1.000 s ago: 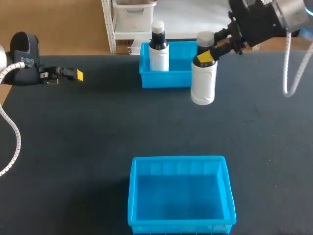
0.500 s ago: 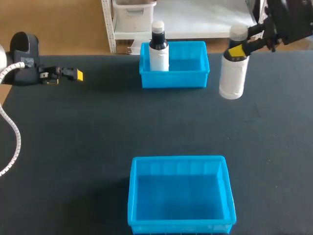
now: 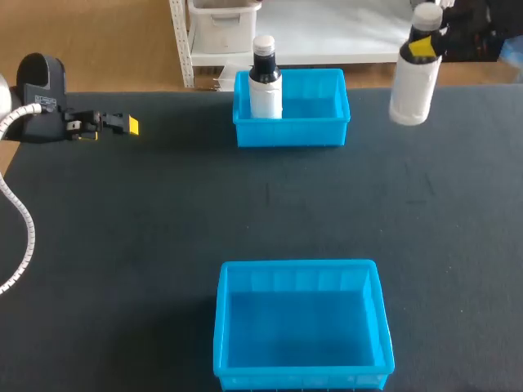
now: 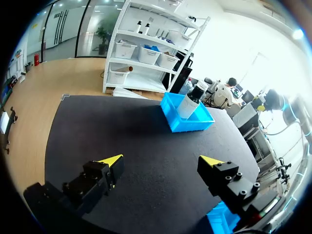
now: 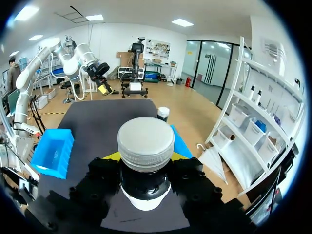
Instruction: Pick up the bottle, and place it in the far bin if it is heavy, or in the near bin if it is light.
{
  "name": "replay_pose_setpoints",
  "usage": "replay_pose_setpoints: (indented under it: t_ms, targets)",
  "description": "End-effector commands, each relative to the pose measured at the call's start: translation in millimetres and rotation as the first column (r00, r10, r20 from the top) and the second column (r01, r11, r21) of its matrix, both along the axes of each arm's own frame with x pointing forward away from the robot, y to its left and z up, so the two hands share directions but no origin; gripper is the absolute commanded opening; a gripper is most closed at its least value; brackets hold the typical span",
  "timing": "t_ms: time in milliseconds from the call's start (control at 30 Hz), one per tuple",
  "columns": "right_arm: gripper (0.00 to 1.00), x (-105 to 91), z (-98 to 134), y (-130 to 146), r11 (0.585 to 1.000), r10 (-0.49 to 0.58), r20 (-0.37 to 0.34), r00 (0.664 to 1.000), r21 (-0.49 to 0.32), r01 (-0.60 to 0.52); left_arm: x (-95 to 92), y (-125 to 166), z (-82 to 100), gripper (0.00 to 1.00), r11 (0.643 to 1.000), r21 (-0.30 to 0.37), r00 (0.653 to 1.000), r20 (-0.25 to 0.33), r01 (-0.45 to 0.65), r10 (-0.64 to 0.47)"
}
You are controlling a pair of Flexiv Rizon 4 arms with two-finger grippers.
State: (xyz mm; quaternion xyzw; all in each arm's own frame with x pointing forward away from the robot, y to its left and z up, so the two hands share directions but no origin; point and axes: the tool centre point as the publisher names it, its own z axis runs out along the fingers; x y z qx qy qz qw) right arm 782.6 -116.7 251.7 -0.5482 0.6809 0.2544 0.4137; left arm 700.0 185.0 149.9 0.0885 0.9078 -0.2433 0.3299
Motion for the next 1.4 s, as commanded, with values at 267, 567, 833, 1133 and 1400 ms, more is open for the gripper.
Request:
replay_pose_setpoints:
  t_ms: [267, 567, 833, 1133, 1400]
  targets:
    - [0.00, 71.7, 5, 32, 0.990, 0.142, -0.019, 0.990, 0.026, -0.141, 0.0, 0, 0.0, 1.00, 1.000, 0.000, 1.000, 0.000, 0.000, 0.000]
    - [0.00, 99.5, -2, 72, 0.974, 0.224, -0.021, 0.974, 0.039, -0.223, 0.0, 0, 0.0, 1.00, 1.000, 0.000, 1.000, 0.000, 0.000, 0.000]
    - [0.00, 118.3, -16, 105, 0.957, 0.287, -0.033, 0.957, 0.046, -0.286, 0.0, 0, 0.0, 1.00, 1.000, 0.000, 1.000, 0.000, 0.000, 0.000]
    - [0.00, 127.7, -39, 127, 0.943, 0.331, -0.067, 0.941, 0.057, -0.328, 0.0, 0, 0.0, 1.00, 1.000, 0.000, 1.000, 0.000, 0.000, 0.000]
    - [0.00, 130.0, -56, 135, 0.937, 0.348, -0.093, 0.933, 0.071, -0.343, 0.0, 0, 0.0, 1.00, 1.000, 0.000, 1.000, 0.000, 0.000, 0.000]
